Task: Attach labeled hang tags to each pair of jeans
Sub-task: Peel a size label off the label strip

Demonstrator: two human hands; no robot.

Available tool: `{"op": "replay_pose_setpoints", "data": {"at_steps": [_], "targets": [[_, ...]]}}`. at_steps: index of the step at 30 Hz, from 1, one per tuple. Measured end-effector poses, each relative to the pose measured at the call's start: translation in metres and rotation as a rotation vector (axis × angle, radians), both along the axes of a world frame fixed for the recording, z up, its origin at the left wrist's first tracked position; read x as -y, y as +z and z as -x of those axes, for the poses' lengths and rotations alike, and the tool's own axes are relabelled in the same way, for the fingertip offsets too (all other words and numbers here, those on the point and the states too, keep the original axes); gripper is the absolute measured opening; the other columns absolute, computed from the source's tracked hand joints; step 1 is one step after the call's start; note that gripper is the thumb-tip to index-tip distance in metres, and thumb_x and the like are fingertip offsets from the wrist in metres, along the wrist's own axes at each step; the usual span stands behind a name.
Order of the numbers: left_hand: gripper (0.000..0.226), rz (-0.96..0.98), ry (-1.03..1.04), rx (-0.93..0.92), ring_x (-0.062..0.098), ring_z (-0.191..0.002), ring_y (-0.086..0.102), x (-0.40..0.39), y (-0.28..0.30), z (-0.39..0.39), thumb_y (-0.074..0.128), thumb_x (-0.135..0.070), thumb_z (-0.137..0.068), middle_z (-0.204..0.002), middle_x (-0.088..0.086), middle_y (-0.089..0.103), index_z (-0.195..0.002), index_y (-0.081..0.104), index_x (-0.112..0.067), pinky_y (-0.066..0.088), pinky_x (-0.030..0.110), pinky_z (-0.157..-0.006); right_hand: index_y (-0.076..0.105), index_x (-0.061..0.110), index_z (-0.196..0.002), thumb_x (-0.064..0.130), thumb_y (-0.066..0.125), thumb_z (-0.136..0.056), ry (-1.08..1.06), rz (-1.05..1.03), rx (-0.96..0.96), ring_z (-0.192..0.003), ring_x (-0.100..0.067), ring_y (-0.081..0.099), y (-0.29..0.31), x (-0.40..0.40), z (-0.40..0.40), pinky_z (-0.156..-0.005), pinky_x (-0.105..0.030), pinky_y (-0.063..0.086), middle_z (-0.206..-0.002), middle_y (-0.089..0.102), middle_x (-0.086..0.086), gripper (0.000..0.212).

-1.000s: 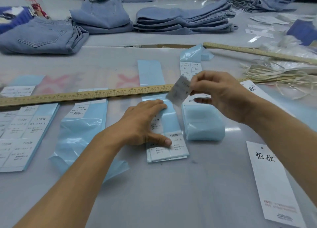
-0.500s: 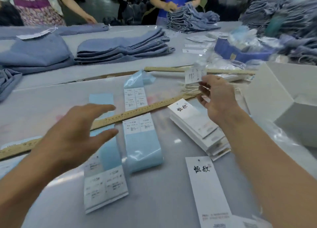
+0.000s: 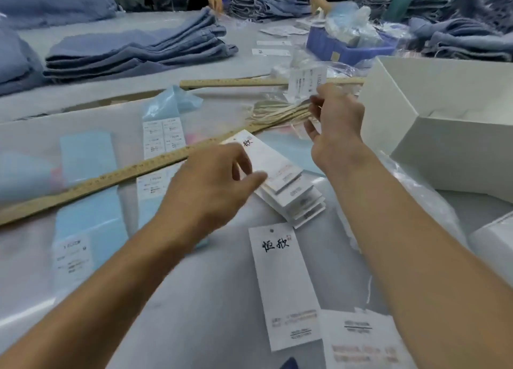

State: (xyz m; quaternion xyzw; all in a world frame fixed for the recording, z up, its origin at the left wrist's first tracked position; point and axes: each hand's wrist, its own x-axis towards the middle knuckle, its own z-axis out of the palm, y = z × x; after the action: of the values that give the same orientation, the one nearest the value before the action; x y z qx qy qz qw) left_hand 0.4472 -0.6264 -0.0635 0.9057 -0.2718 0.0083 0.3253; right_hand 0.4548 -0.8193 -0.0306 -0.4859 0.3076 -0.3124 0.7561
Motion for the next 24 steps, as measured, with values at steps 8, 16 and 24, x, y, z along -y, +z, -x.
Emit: {"op": "replay_pose_setpoints", "data": {"at_steps": [8,16,24], "targets": [[0.068,-0.423,-0.244,-0.221,0.004,-0.102,0.033,-0.020,-0.032,0.048,0.084,-0.067,-0.058,-0.107,-0.021,0.033,-0.106,0.042,-0.041,0.042,0.027,-0.090,0.061,0.018,-0.087,0.015,0.061,-0.091,0.070,0.063,-0.004,-0.071,-0.011,0.055,0.003,-0.015,0.000,-0.072,-0.031,0.048,-0.084,0.066,0.001,0.005],[0.059,0.419,-0.026,-0.548,0.018,-0.082,0.075,-0.034,-0.018,0.041,0.087,-0.009,-0.074,-0.087,-0.003,0.079,-0.107,0.048,-0.037,0.058,0.047,-0.075,0.062,0.021,-0.090,0.018,0.066,-0.093,0.326,0.210,0.032,-0.086,-0.012,0.060,0.023,-0.028,0.005,-0.080,-0.033,0.051,-0.092,0.067,0.002,0.006],[0.014,0.754,0.105,-0.416,0.024,-0.092,0.075,-0.085,0.007,0.018,0.071,-0.014,-0.092,-0.096,-0.001,0.079,-0.105,0.073,-0.020,0.062,0.041,-0.078,0.061,0.026,-0.081,0.017,0.069,-0.086,0.828,0.475,0.252,-0.090,-0.014,0.063,0.063,-0.040,0.064,-0.080,-0.033,0.055,-0.099,0.068,-0.001,0.013]]}}
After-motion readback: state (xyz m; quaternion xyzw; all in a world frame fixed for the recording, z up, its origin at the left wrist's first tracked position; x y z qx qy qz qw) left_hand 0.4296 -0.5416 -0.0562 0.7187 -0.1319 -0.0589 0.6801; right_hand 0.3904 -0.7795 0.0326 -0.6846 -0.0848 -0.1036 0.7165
